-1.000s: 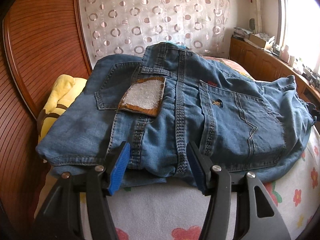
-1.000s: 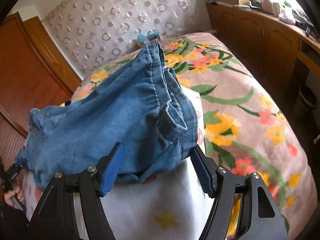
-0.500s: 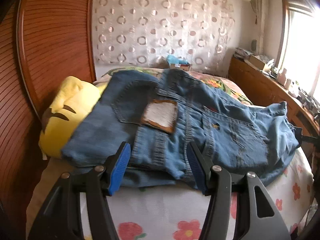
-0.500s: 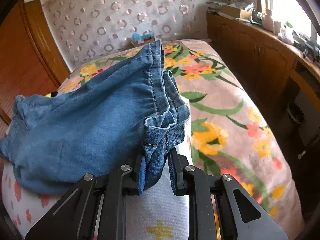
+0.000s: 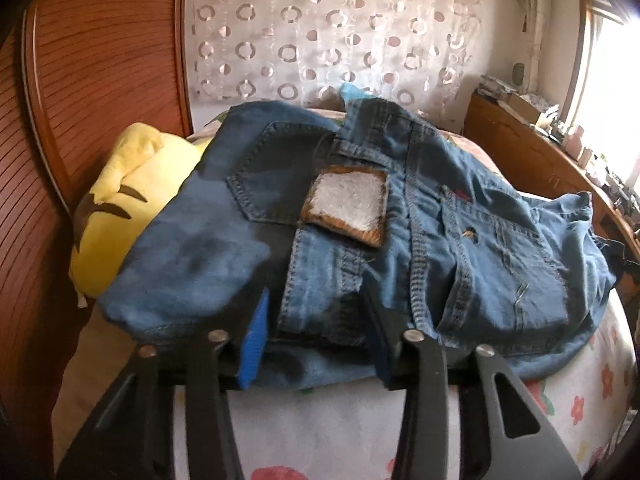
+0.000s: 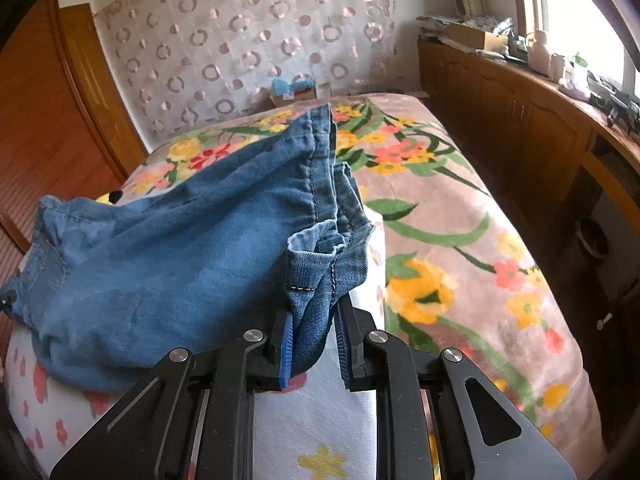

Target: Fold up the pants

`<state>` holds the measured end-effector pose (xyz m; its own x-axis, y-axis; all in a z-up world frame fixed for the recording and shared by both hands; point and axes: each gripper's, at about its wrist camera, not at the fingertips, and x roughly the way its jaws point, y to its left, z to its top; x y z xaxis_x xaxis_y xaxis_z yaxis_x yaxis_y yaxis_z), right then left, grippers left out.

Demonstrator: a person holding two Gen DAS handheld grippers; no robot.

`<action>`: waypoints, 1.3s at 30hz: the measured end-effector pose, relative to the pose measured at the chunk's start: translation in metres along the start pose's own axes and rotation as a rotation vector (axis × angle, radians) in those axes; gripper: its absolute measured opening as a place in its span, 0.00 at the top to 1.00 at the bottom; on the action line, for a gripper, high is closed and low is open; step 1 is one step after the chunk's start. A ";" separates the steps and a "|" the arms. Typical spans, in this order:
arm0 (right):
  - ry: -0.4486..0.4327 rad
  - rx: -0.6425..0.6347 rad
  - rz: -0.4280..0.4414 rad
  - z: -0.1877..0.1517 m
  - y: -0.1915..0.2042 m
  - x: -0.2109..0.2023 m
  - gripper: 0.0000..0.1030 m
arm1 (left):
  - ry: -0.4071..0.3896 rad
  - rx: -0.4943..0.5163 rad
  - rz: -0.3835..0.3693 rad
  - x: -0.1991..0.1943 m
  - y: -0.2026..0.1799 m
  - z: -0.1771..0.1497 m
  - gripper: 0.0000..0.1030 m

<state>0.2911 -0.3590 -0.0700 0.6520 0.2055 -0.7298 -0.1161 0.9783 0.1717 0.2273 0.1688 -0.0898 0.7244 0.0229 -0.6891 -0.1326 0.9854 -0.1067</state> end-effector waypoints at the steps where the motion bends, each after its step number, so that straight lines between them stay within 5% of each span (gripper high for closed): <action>1: -0.002 -0.003 0.001 0.001 0.001 -0.001 0.85 | -0.007 0.012 0.012 -0.001 -0.003 0.000 0.64; 7: -0.032 -0.016 0.005 0.005 0.003 -0.007 0.86 | -0.050 0.084 0.026 -0.014 -0.017 0.002 0.77; 8: -0.036 -0.016 0.008 0.006 0.004 -0.007 0.86 | -0.066 0.079 0.008 -0.019 -0.018 0.003 0.90; 11: -0.042 -0.018 0.014 0.007 0.005 -0.008 0.86 | -0.093 0.076 -0.043 -0.031 -0.021 0.008 0.90; 22: -0.030 -0.022 0.012 0.007 0.008 -0.003 0.86 | 0.022 0.079 0.035 0.002 -0.010 0.003 0.78; 26: -0.051 -0.032 0.007 0.008 0.009 -0.006 0.91 | -0.007 0.075 0.018 -0.008 -0.011 0.004 0.92; 39: -0.209 -0.046 -0.017 0.020 0.008 -0.075 0.93 | -0.186 0.079 -0.024 -0.091 -0.022 0.015 0.94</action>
<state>0.2564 -0.3669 -0.0007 0.7949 0.1836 -0.5782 -0.1349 0.9827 0.1266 0.1744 0.1477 -0.0135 0.8403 0.0225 -0.5416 -0.0654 0.9961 -0.0601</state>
